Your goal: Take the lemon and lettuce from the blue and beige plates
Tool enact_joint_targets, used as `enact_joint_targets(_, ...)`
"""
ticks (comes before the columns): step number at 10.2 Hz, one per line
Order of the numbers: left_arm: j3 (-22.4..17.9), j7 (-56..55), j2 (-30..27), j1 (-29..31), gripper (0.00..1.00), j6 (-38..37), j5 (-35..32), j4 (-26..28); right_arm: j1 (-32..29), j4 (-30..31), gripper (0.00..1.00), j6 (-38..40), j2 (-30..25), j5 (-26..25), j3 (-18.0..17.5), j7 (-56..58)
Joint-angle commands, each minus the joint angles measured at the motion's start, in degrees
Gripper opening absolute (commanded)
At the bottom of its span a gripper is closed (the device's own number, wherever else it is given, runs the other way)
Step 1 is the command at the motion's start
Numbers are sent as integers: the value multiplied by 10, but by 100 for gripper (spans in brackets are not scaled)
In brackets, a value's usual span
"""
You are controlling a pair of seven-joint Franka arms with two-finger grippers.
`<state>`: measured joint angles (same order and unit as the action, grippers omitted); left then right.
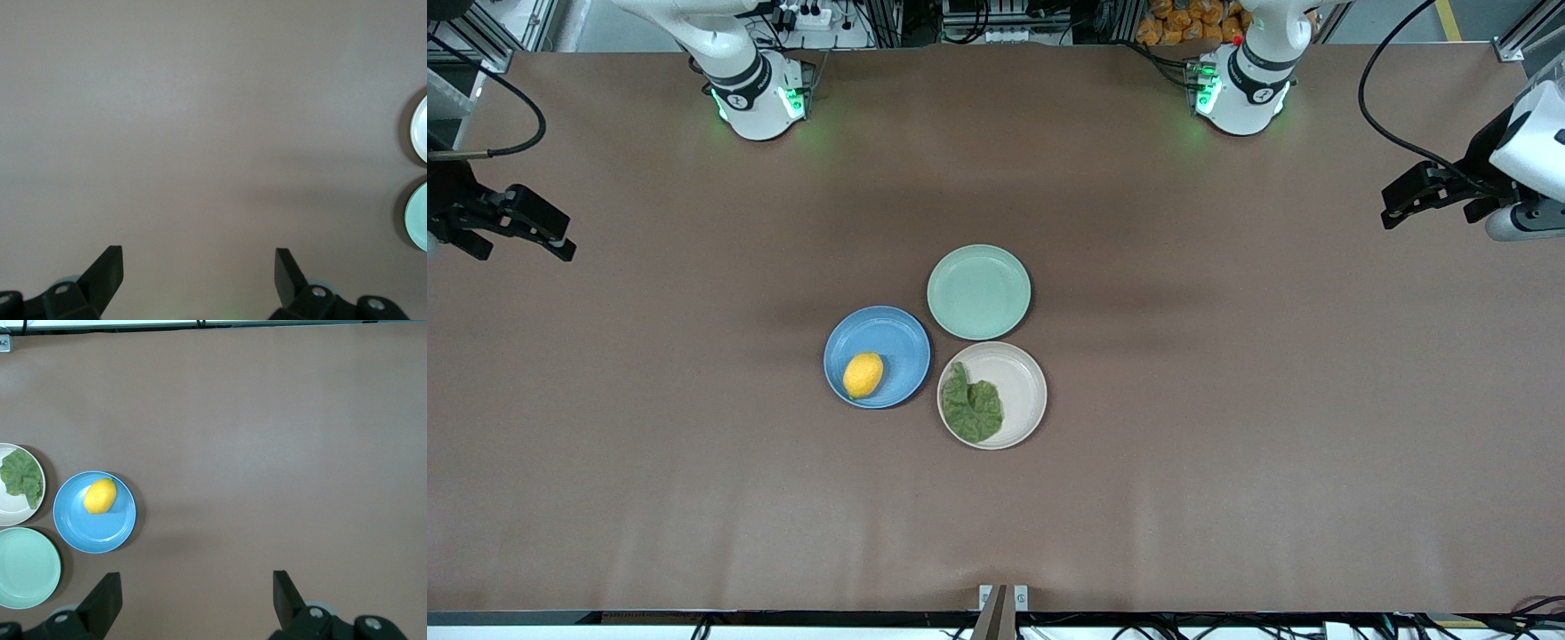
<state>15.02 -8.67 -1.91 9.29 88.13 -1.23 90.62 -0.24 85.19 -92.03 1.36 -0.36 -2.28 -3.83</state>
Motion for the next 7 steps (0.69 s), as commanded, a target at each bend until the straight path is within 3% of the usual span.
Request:
enact_joint_targets(1,1,20,-2,4,100,-9,-5,-7,3,4,100,4,-4,-10,0,3)
enact_joint_targets(3,5,20,8,-4,100,-6,22,-8,2,4,100,4,-4,-10,-1,3)
enact_joint_targets(5,43,20,42,-23,100,62,68,-14,2,6,100,5,-3,-8,-1,-1)
enact_joint_targets(7,69,9,93,-60,100,152,62,-15,9,8,100,26,14,5,-7,-6)
